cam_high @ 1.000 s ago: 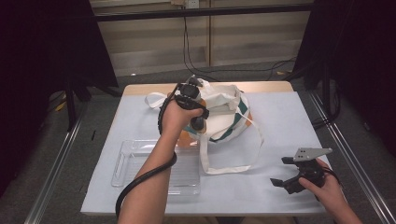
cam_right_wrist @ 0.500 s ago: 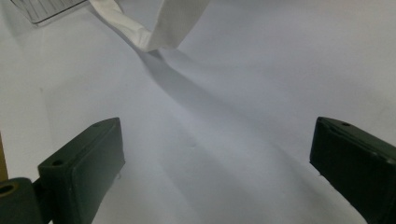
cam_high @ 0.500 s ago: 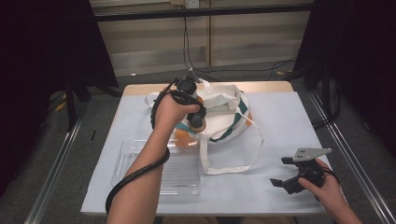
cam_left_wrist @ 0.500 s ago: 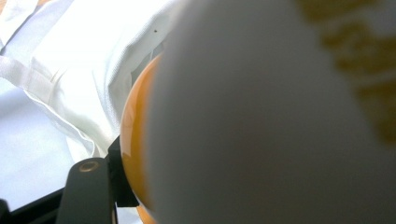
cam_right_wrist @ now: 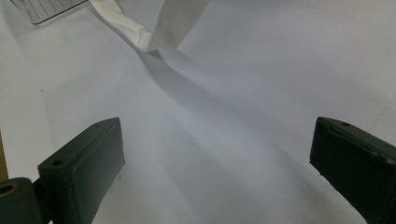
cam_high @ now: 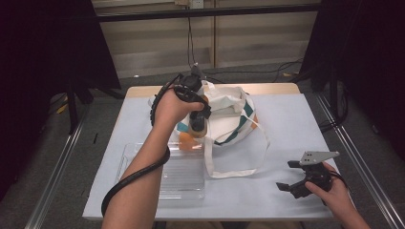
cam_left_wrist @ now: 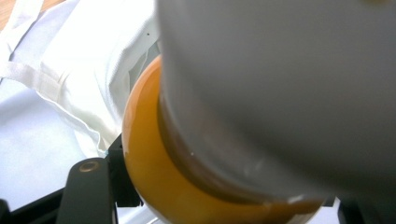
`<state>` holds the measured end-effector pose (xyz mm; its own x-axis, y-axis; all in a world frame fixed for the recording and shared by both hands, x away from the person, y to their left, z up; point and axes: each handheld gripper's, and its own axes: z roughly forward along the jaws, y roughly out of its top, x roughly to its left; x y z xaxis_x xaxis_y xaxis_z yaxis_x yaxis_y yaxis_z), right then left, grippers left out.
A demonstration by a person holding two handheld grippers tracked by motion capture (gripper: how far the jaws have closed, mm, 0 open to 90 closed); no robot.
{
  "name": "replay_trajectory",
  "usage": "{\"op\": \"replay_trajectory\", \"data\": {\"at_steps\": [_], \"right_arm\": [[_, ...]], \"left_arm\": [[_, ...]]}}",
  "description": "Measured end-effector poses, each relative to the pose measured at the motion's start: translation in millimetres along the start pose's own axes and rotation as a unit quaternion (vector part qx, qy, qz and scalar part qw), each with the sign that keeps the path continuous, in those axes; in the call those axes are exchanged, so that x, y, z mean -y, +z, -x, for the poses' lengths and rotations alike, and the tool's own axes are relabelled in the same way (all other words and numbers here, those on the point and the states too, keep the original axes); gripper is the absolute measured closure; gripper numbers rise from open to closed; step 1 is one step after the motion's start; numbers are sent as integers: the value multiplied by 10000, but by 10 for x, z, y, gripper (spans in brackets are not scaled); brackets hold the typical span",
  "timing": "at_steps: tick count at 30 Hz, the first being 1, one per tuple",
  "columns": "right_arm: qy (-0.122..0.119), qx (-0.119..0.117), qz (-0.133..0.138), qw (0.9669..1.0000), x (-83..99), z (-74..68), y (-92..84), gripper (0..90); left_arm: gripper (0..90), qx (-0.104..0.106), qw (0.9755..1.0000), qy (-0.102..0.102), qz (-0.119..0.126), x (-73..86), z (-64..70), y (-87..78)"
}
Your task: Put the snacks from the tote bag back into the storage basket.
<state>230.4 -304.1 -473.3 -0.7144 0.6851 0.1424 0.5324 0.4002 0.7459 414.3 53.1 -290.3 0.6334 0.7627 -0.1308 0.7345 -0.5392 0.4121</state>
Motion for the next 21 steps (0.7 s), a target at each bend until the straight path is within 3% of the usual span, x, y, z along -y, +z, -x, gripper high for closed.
{"op": "replay_trajectory", "data": {"at_steps": [21], "right_arm": [[-19, 11, 11, 10000, -4, -8, 4, 24]], "left_arm": [[323, 76, 10000, 17, 62, 180, -67, -153]]}}
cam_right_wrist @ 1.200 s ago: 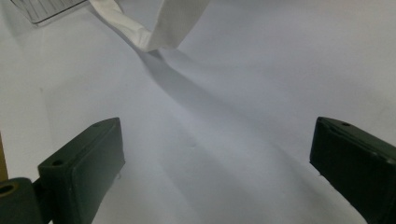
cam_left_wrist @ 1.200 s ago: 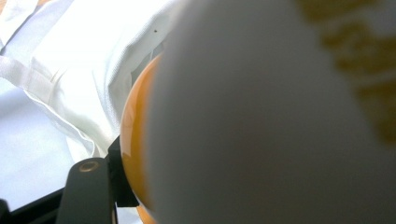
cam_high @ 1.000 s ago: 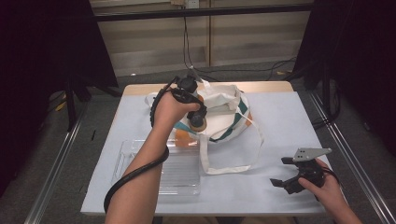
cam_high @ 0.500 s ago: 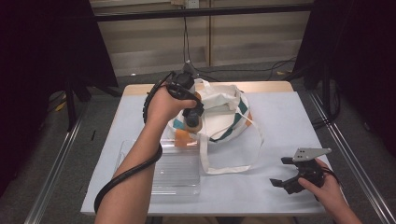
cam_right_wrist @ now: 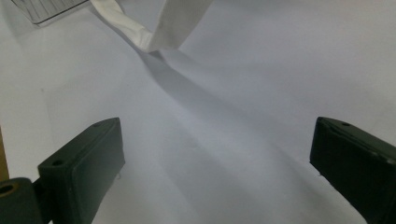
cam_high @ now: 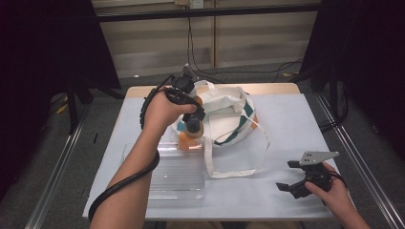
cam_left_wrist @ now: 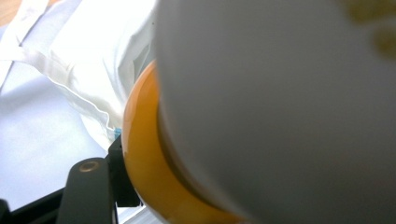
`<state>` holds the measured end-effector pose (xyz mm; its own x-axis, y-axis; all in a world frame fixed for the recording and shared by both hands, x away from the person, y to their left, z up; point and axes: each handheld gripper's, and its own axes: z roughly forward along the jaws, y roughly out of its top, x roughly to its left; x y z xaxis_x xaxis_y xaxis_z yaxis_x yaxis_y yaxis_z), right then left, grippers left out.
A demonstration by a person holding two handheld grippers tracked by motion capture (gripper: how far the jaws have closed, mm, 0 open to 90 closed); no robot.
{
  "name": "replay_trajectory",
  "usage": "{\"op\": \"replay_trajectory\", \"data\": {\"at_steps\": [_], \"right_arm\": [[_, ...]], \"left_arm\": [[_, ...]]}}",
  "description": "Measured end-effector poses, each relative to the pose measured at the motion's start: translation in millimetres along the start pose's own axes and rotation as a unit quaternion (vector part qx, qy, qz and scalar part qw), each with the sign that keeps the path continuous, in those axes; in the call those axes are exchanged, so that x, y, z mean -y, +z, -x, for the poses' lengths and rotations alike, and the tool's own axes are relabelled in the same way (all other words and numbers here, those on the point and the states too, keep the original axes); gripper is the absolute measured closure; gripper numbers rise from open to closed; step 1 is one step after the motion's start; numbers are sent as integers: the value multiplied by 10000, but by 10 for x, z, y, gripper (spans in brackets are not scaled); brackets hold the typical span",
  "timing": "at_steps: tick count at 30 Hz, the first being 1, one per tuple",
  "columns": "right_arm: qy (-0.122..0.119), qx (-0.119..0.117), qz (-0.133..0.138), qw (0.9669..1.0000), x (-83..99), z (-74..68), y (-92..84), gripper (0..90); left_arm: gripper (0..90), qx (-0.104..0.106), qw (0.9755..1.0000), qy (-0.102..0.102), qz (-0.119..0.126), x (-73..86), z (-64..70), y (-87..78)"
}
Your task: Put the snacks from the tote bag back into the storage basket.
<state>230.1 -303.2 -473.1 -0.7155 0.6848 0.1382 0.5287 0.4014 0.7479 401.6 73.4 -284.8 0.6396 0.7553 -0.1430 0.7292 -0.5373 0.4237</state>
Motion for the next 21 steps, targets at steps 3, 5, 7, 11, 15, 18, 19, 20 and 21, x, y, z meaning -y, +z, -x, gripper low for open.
{"op": "replay_trajectory", "data": {"at_steps": [3, 5, 7, 11, 15, 18, 19, 20, 21], "right_arm": [[9, -3, -2, 10000, 0, -1, -1, 24], [-4, 0, 0, 10000, 0, 2, 2, 24], [0, 8, -11, 10000, 0, -1, 3, 24], [-3, 4, -11, 10000, -2, -5, 6, 24], [-3, 1, -4, 10000, -2, -5, 3, 24], [-3, 4, -2, 10000, -3, -5, 2, 24], [-2, 4, -3, 10000, -3, -5, 2, 24], [-4, 7, -5, 10000, -3, -6, 3, 24], [0, 3, -8, 10000, -3, -7, 2, 24]], "left_arm": [[323, 1, 10000, 25, -5, 34, -2, -12], [323, 2, 10000, 11, -5, 52, -14, -22], [323, 6, 10000, 5, -2, 71, -22, -32], [323, 37, 10000, 22, 6, 100, -22, -51], [323, 35, 10000, 4, -3, 126, -25, -67], [323, 45, 10000, -8, -18, 149, -22, -68], [323, 68, 10000, 44, -39, 156, -32, -71], [323, 72, 10000, 11, -27, 165, -33, -70], [323, 76, 10000, -4, -16, 174, -30, -69]]}}
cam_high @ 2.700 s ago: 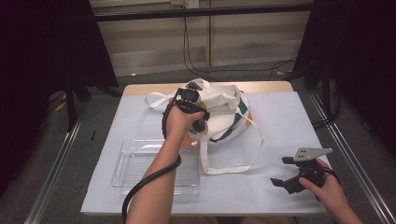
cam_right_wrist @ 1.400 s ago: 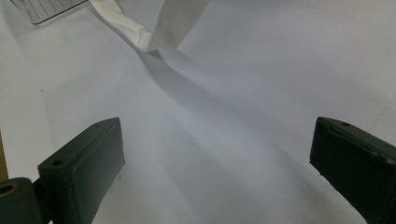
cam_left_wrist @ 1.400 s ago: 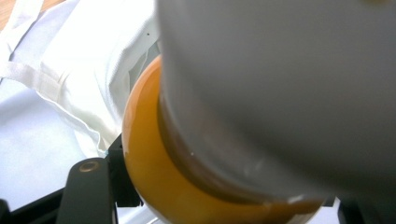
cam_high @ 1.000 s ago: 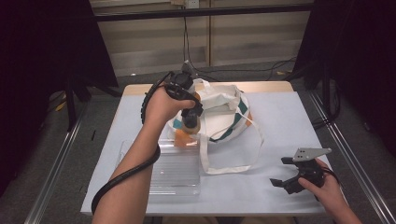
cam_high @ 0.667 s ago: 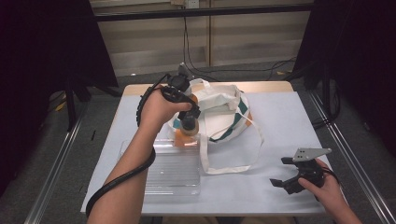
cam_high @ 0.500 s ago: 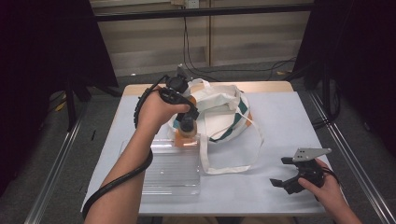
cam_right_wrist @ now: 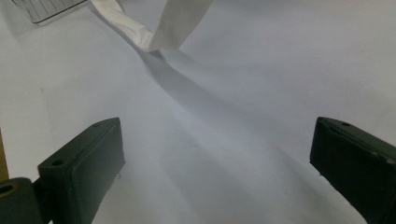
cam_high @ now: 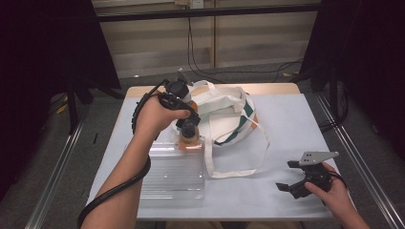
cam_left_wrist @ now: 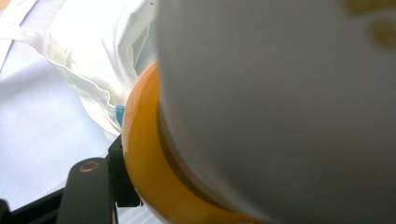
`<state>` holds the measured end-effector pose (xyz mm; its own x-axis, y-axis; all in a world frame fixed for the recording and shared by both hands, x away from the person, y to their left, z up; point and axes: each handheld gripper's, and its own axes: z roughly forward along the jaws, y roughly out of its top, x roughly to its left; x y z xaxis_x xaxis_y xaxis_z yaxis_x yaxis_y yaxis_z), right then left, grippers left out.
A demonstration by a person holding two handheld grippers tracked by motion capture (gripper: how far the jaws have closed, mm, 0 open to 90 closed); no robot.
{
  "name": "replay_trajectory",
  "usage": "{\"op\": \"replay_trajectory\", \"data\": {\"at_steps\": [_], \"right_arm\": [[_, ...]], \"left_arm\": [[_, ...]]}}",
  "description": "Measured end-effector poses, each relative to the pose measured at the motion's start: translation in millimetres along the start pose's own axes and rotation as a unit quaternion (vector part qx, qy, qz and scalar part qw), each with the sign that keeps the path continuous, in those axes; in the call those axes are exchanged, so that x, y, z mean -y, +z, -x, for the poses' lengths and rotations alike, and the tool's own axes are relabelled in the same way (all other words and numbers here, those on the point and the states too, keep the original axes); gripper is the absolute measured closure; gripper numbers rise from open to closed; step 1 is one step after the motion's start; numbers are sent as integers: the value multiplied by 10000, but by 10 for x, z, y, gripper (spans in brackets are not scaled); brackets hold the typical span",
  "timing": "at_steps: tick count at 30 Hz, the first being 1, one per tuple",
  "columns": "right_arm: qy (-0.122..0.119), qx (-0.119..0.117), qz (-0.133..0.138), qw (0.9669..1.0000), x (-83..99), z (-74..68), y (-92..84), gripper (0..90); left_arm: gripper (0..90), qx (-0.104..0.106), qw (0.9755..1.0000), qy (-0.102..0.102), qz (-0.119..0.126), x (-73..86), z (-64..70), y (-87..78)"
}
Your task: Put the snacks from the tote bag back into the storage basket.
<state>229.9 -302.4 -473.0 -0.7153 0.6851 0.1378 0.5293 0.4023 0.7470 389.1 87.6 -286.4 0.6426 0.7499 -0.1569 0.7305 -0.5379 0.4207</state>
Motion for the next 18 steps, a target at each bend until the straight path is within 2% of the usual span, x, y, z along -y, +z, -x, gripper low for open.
{"op": "replay_trajectory", "data": {"at_steps": [1, 4, 5, 7, 14, 17, 18], "right_arm": [[-1, -2, 1, 10000, 0, 0, 0, 24], [1, 2, 2, 10000, 1, 4, 0, 24], [-1, 4, -2, 10000, 1, 3, 0, 24], [-8, 1, -5, 10000, 1, 1, 2, 24], [-10, 10, -2, 10000, 1, 0, 1, 24], [-10, 12, -5, 10000, 3, 0, 1, 24], [-9, 6, -3, 10000, 3, 1, 1, 24]], "left_arm": [[323, 3, 10000, 43, -21, 7, -7, -1], [323, 22, 10000, 10, 0, 31, -8, 5], [323, 29, 9999, 83, -62, 35, -16, -2], [323, 42, 10000, 22, -17, 50, -2, 3], [323, 57, 9999, 89, -43, 93, -3, 16], [323, 63, 10000, 57, -44, 117, -4, 20], [323, 89, 9998, 129, -115, 119, -19, 10]]}}
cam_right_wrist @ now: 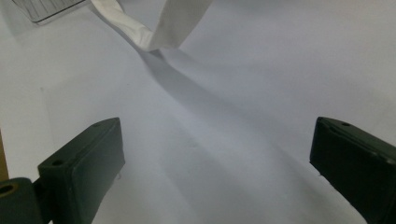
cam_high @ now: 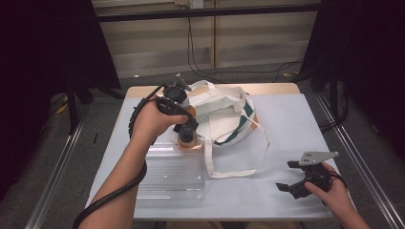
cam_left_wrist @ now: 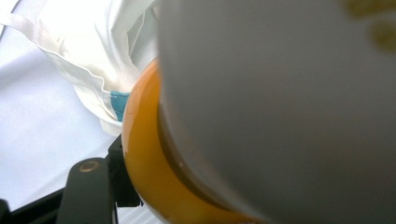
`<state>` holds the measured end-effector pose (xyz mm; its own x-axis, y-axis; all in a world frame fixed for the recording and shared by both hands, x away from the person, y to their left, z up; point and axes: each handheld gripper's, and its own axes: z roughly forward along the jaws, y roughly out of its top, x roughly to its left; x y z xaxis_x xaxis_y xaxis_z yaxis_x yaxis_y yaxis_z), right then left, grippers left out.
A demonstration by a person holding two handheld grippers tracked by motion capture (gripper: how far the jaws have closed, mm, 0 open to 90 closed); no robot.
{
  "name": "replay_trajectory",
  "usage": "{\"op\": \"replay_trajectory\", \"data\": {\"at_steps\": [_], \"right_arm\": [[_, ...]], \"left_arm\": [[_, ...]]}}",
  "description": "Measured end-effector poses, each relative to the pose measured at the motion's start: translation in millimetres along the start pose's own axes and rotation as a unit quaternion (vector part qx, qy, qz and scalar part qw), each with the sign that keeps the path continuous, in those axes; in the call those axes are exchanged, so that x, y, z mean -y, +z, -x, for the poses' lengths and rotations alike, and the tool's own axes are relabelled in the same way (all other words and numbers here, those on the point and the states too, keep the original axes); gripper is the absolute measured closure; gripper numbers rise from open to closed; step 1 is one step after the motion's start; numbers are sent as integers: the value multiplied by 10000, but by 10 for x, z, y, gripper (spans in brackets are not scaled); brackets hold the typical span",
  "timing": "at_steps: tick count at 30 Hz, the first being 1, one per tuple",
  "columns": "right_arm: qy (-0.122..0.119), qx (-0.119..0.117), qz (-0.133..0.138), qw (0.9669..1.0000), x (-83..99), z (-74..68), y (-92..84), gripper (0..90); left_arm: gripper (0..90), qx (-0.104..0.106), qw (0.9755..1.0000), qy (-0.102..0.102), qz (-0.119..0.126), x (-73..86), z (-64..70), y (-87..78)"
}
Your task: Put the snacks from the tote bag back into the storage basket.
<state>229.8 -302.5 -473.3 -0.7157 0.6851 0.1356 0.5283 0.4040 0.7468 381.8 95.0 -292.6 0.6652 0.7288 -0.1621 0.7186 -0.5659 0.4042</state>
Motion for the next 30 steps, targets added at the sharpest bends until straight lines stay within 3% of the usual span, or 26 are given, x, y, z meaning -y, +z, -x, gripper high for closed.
{"op": "replay_trajectory", "data": {"at_steps": [2, 5, 17, 18, 21, 30], "right_arm": [[13, 10, -15, 10000, 1, 2, 2, 24], [10, 10, -11, 10000, 0, -2, 6, 24], [-1, 0, -13, 10000, 1, -1, 12, 24], [-7, -4, -18, 10000, 2, -1, 14, 24], [8, 10, -24, 10000, 2, -2, 11, 24], [-4, -6, -11, 10000, -2, -4, 11, 24]], "left_arm": [[323, -6, 10000, -65, 32, 15, 9, 5], [323, 2, 10000, 13, -17, 29, -1, -7], [323, 95, 10000, -2, 25, 91, 28, 43], [323, 94, 9999, 92, -54, 91, 19, 37], [322, 123, 9999, 8, -9, 105, 33, 50], [323, 166, 9998, 43, -60, 156, 22, 97]]}}
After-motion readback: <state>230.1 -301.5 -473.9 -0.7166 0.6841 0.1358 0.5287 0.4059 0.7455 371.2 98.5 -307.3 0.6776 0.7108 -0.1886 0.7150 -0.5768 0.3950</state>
